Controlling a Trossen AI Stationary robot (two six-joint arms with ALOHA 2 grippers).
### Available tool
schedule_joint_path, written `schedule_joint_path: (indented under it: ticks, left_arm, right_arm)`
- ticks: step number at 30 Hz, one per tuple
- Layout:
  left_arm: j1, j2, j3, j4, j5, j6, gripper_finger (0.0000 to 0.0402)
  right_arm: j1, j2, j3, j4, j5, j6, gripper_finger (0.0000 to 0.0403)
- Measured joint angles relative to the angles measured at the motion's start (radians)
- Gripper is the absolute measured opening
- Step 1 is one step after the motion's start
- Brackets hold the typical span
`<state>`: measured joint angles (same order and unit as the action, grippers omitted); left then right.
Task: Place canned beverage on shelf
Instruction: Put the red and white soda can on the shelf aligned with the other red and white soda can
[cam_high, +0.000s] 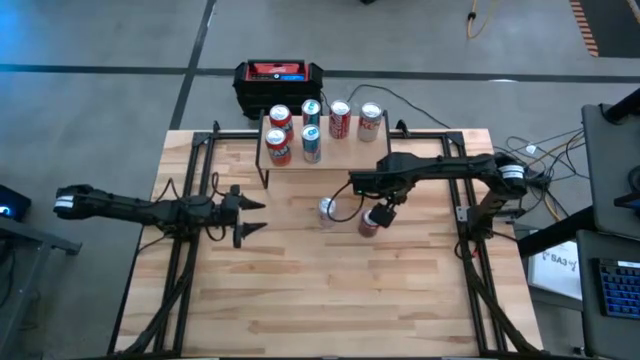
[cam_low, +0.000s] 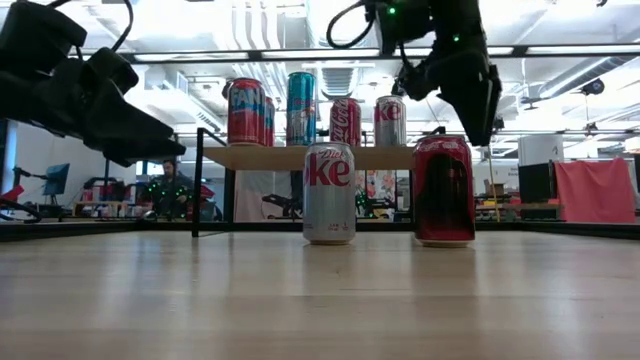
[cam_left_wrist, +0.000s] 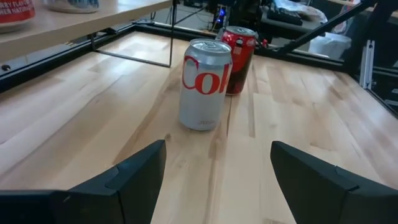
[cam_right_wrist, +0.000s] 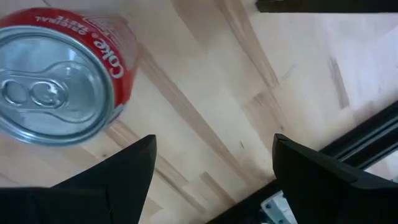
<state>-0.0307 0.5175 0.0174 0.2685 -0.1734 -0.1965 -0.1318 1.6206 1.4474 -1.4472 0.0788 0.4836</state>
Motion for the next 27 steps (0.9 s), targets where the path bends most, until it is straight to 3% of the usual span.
schedule_joint_path:
  ticks: [15,27]
  left_arm:
    - [0.000,0.024,0.000,0.000,0.000,0.000,0.0275]
    - [0.000,0.045,0.000,0.000,0.000,0.000,0.0275]
  right_arm:
    - [0.019,-0.013,0.071,0.053,-0.001,-0.176,0.0299]
    - [0.065,-0.024,0.070,0.069,-0.001,-0.200,0.0299]
